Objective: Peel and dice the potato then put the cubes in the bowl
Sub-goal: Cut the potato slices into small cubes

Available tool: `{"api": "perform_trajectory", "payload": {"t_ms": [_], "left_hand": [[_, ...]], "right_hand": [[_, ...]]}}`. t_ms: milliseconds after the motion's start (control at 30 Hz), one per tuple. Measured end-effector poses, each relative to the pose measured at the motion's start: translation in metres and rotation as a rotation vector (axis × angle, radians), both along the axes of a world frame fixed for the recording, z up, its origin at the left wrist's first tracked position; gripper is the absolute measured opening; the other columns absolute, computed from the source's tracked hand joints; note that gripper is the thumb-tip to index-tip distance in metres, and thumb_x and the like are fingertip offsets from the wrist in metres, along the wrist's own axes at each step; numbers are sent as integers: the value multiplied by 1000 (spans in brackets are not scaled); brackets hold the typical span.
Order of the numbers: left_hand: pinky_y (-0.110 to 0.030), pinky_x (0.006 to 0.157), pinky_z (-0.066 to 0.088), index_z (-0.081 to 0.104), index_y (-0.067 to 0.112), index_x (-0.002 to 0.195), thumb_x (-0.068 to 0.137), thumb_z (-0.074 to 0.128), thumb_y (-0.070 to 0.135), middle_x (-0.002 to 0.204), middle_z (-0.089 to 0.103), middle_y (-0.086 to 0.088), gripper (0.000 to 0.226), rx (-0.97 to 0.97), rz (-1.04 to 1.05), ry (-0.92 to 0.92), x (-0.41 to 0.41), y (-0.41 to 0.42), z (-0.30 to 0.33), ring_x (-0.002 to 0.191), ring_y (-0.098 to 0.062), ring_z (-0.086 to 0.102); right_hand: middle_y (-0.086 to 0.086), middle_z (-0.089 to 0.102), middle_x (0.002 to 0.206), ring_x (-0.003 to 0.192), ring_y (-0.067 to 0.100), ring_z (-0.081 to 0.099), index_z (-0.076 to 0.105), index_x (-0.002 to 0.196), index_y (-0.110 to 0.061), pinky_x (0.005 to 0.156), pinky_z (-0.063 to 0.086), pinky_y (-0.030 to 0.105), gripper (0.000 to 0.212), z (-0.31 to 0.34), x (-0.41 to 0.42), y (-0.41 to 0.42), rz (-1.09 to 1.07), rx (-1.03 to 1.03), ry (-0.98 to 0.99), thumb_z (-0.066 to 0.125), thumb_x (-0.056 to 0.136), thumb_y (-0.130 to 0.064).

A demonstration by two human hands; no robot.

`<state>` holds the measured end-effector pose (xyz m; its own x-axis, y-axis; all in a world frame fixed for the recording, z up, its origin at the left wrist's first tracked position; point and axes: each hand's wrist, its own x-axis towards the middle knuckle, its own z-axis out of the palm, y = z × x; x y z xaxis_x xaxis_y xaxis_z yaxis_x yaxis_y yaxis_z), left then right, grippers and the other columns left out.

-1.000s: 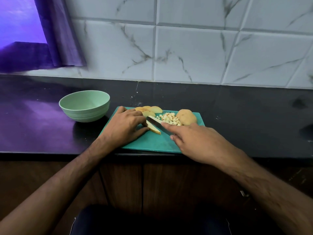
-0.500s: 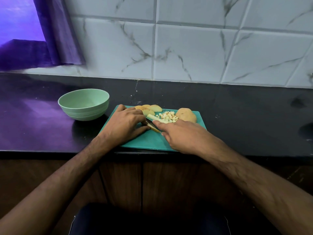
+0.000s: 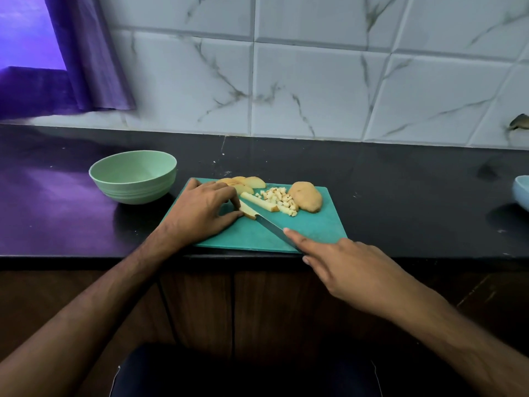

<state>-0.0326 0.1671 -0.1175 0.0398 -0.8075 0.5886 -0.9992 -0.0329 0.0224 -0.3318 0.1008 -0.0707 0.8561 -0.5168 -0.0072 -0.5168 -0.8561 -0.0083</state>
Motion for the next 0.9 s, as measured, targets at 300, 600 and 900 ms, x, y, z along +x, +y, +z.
{"api": "perform_trajectory", "payload": {"t_ms": [300,600,900], "left_hand": [[-41,78,38,70,34,101,88,73,38,96,63,16,14,19,16,49,-1,4,2,96,-10,63],[-43,79,41,67,29,93,86,61,38,90,65,15,13,-43,-71,26,-5,8,4,89,-9,65],[-43,81,42,75,28,93,90,67,40,90,66,15,14,-20,-158,66,-3,8,3,89,-7,63]], "right_hand": [[-6,57,94,84,13,55,10,155,-57,71,47,35,50,7,39,-27,-14,-39,5,26,110,-43],[-8,53,98,71,6,50,16,153,-61,68,47,34,48,17,49,-37,-21,104,-54,29,110,-44],[-15,44,82,74,5,47,12,153,-60,78,52,35,49,9,35,-26,-20,90,-13,28,110,-46]]}}
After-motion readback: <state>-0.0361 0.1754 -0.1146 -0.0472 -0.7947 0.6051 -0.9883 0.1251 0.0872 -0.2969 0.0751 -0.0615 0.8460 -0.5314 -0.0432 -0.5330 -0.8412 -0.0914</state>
